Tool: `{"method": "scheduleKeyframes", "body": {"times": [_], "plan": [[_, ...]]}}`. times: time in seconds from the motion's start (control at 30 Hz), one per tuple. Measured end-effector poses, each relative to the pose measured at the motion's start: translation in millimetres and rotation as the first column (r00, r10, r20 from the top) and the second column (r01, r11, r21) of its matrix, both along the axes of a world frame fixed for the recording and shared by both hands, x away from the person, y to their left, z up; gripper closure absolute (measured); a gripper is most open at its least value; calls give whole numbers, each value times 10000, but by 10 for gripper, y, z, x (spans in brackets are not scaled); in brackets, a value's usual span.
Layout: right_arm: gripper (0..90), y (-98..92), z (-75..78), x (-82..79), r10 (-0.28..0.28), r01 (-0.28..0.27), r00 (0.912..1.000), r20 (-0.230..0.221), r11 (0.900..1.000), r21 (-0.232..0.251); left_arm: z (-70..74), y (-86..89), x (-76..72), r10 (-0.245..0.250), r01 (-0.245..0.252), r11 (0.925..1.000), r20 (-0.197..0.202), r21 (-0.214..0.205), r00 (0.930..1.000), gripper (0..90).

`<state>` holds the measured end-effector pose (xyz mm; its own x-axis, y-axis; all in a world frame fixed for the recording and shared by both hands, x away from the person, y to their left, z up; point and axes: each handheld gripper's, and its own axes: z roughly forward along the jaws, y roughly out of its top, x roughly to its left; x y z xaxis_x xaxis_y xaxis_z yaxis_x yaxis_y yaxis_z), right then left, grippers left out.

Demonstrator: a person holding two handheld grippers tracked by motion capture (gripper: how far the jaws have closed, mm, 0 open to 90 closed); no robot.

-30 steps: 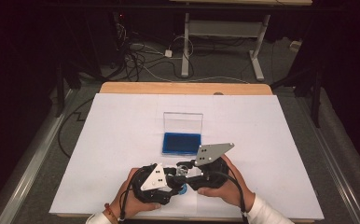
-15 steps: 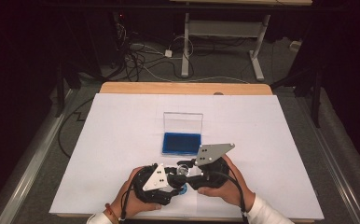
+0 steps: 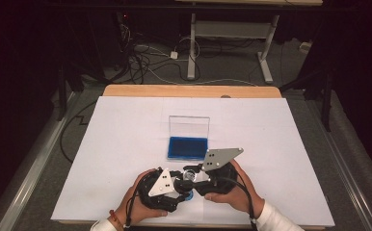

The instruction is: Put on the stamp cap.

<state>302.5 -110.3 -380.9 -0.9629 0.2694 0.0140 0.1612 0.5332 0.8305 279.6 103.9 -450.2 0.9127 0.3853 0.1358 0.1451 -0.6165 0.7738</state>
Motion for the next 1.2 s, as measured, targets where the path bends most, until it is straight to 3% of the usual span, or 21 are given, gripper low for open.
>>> {"method": "scheduleKeyframes", "body": {"times": [0.77,1.2], "plan": [[571,-48,56,4,-117,117,9997,191,9999,-4,-15,43,28,197,-198,9998,14,68,9998,237],[571,-110,116,38,-323,324,9987,398,9995,-9,6,325,71,891,-896,9958,280,164,9956,232]]}}
